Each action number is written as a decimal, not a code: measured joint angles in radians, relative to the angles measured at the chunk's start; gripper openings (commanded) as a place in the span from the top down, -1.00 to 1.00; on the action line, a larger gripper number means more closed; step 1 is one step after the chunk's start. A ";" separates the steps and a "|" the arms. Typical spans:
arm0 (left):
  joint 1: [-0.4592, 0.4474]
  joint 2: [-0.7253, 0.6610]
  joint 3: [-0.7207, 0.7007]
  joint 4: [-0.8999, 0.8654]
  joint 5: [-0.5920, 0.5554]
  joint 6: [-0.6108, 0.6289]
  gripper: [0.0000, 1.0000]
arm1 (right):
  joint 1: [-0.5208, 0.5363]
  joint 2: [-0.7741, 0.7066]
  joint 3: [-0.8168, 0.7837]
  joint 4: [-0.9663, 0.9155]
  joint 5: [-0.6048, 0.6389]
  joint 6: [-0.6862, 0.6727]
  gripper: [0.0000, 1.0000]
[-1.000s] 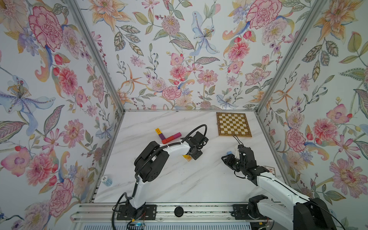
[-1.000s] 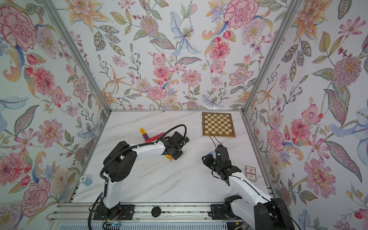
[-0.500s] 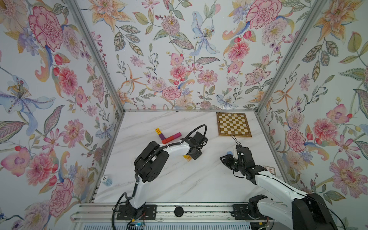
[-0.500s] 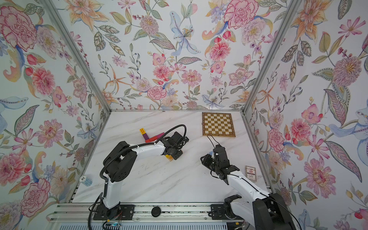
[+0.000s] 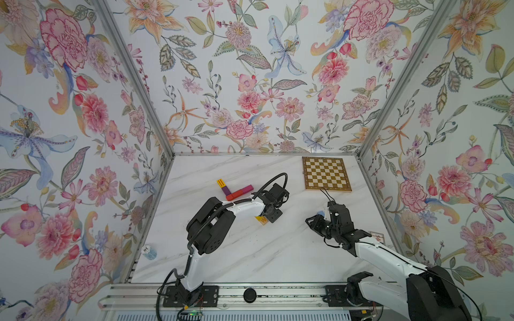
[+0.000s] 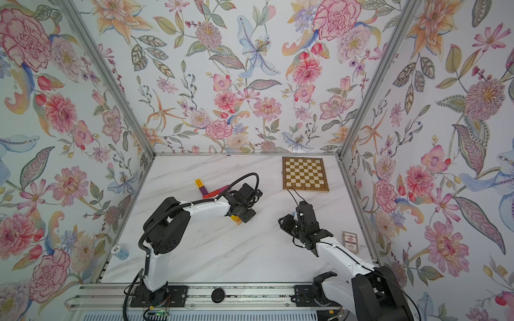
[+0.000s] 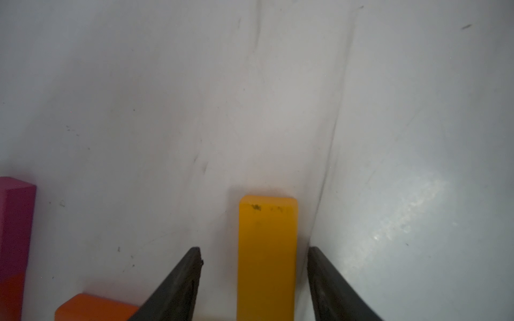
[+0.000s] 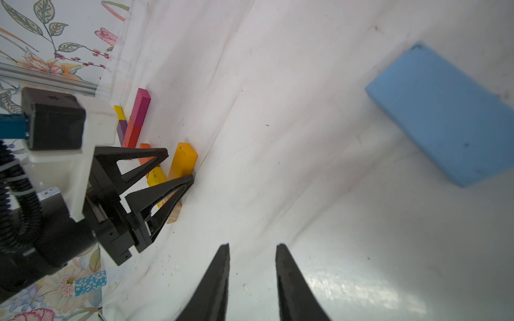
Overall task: Assemble the letter v with building blocks
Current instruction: Assemble the building block at the center of the board.
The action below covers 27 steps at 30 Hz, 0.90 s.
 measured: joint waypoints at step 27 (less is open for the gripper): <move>0.185 -0.714 -0.415 0.249 -0.028 -0.358 -0.24 | 0.068 0.480 0.468 -0.030 -0.068 -0.178 -0.39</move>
